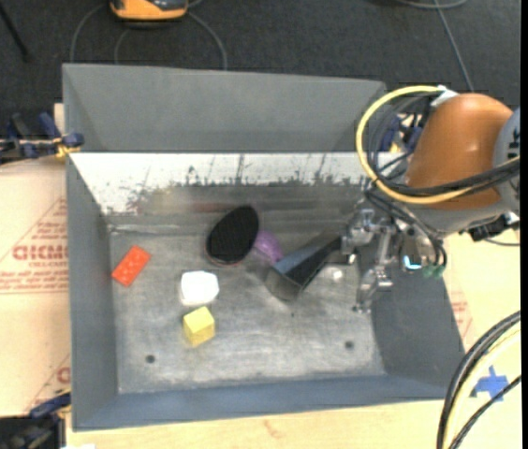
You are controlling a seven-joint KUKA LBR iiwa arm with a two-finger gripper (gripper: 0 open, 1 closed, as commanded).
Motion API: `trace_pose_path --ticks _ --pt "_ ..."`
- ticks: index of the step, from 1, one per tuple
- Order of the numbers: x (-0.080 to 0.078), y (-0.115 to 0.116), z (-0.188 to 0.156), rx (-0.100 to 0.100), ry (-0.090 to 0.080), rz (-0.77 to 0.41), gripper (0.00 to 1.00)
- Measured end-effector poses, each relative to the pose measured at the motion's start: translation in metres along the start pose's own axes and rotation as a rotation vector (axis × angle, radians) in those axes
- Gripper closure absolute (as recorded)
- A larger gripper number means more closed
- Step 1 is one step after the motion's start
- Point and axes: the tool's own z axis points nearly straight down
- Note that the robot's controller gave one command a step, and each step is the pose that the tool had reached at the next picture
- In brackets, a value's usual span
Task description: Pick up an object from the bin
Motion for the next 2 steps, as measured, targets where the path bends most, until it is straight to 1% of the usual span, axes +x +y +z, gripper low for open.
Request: trace_pose_path --ticks 1,2 --pt "-0.002 0.000 -0.005 0.001 -0.008 -0.003 0.00" --pt "-0.040 0.005 0.057 0.002 -0.015 -0.117 0.00"
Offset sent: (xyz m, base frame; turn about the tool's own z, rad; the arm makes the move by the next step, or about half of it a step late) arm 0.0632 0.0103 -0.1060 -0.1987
